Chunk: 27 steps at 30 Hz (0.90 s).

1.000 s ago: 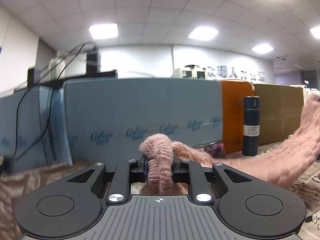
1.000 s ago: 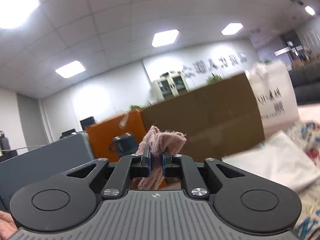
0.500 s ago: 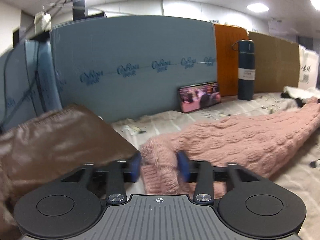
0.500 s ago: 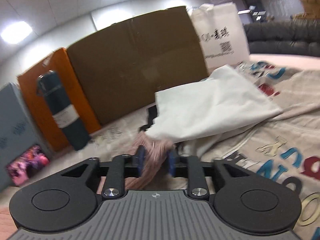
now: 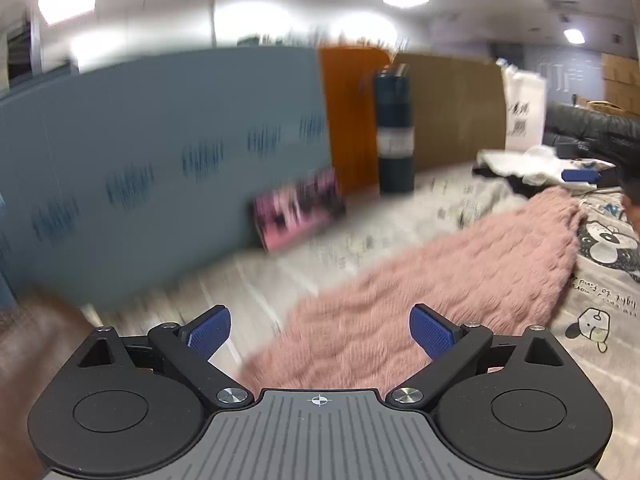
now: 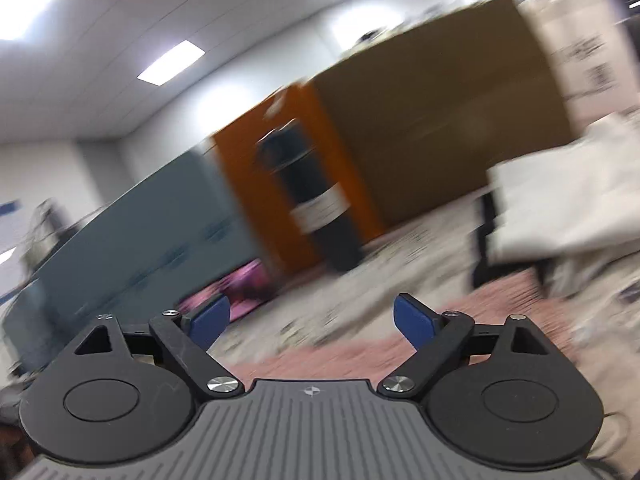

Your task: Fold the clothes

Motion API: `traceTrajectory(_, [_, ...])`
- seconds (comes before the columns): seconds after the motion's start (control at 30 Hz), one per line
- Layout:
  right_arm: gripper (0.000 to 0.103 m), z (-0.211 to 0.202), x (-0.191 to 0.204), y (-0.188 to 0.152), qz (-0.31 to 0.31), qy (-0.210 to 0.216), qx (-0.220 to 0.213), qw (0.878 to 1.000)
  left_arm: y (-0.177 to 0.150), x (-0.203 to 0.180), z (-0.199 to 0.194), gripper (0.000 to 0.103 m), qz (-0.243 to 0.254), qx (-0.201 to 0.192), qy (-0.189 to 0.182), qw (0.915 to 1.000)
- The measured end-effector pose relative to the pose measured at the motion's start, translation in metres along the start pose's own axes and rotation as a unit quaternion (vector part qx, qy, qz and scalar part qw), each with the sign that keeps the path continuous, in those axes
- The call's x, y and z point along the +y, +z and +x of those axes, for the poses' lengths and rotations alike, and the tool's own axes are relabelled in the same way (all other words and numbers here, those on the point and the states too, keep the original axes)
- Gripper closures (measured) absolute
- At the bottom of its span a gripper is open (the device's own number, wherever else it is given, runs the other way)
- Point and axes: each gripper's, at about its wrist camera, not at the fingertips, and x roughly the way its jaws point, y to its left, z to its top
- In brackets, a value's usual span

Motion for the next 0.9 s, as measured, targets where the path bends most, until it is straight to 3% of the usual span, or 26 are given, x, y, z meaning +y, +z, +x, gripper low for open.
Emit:
traceTrajectory(0.07, [0.012, 0.008, 0.002, -0.005, -0.008, 0.009, 0.025, 1.000, -0.003, 0.000, 0.009, 0.012, -0.006, 0.019, -0.002, 0.9998])
traceTrajectory(0.13, [0.012, 0.017, 0.005, -0.011, -0.017, 0.017, 0.050, 0.998, -0.007, -0.004, 0.010, 0.035, 0.004, 0.021, -0.005, 0.9998])
traceTrajectory(0.2, [0.012, 0.025, 0.007, -0.016, -0.025, 0.026, 0.075, 0.997, -0.013, -0.010, 0.006, 0.067, 0.017, 0.009, -0.011, 0.9998])
traceTrajectory(0.3, [0.012, 0.037, 0.010, -0.023, -0.037, 0.038, 0.108, 0.993, -0.020, -0.024, -0.005, 0.086, 0.058, -0.016, 0.003, 0.9982])
traceTrajectory(0.43, [0.007, 0.037, 0.014, -0.027, -0.060, 0.042, 0.107, 0.992, -0.027, -0.043, -0.029, 0.087, 0.095, -0.064, 0.023, 0.9932])
traceTrajectory(0.53, [0.003, 0.036, 0.032, -0.027, -0.134, 0.042, 0.106, 0.984, -0.037, -0.062, -0.042, 0.087, 0.135, -0.074, 0.045, 0.9870])
traceTrajectory(0.63, [0.000, 0.037, 0.061, -0.026, -0.246, 0.088, 0.103, 0.960, -0.048, -0.082, -0.054, 0.087, 0.167, -0.084, 0.047, 0.9813])
traceTrajectory(0.73, [0.000, 0.047, 0.092, -0.031, -0.347, 0.129, 0.107, 0.923, -0.061, -0.099, -0.065, 0.088, 0.201, -0.114, 0.062, 0.9710])
traceTrajectory(0.9, [0.000, 0.070, 0.137, -0.041, -0.455, 0.200, 0.114, 0.860, -0.072, -0.108, -0.070, 0.089, 0.217, -0.117, 0.060, 0.9673])
